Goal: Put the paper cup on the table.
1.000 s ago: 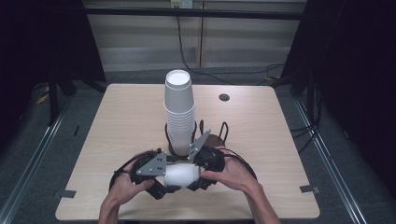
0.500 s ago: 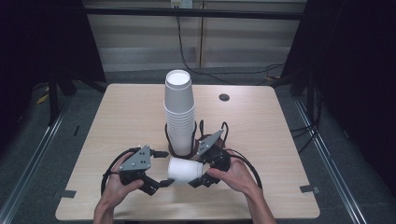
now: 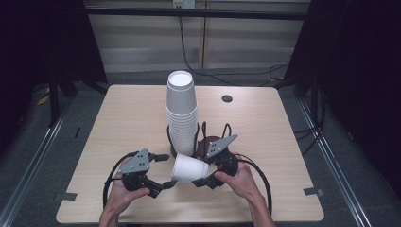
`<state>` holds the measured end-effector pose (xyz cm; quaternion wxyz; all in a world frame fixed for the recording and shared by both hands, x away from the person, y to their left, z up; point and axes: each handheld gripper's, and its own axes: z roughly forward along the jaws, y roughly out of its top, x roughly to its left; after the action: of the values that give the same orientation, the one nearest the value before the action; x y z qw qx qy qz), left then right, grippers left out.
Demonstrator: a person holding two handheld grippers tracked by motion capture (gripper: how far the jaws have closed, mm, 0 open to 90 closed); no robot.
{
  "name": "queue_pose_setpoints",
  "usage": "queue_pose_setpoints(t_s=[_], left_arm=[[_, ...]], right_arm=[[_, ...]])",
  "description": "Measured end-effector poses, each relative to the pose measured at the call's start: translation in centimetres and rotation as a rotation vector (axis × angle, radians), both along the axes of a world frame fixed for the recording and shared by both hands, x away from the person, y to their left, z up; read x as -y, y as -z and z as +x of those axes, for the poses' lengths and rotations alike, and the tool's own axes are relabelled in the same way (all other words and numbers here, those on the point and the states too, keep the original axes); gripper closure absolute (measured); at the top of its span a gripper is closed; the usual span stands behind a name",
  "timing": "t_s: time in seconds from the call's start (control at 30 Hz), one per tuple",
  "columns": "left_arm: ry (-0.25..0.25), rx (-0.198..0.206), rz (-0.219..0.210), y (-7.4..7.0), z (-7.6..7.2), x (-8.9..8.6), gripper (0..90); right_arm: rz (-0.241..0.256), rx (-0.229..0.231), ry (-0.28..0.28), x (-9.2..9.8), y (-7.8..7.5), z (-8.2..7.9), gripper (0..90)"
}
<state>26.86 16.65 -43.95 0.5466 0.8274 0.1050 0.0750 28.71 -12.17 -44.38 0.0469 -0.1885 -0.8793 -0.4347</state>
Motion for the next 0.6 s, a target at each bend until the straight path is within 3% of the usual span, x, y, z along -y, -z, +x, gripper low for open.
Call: queue_pose_setpoints(t_s=[0.23, 0.6], left_arm=[[-0.012, -0.007, -0.084, 0.6, -0.2, -0.3, 15.5], [-0.042, -0.020, -0.114, 1.2, -0.2, -0.7, 15.4]], right_arm=[[0.065, 0.024, 0.026, 0.4, 0.7, -0.4, 23.6], [0.154, 0.042, 0.016, 0.5, 0.5, -1.0, 23.6]])
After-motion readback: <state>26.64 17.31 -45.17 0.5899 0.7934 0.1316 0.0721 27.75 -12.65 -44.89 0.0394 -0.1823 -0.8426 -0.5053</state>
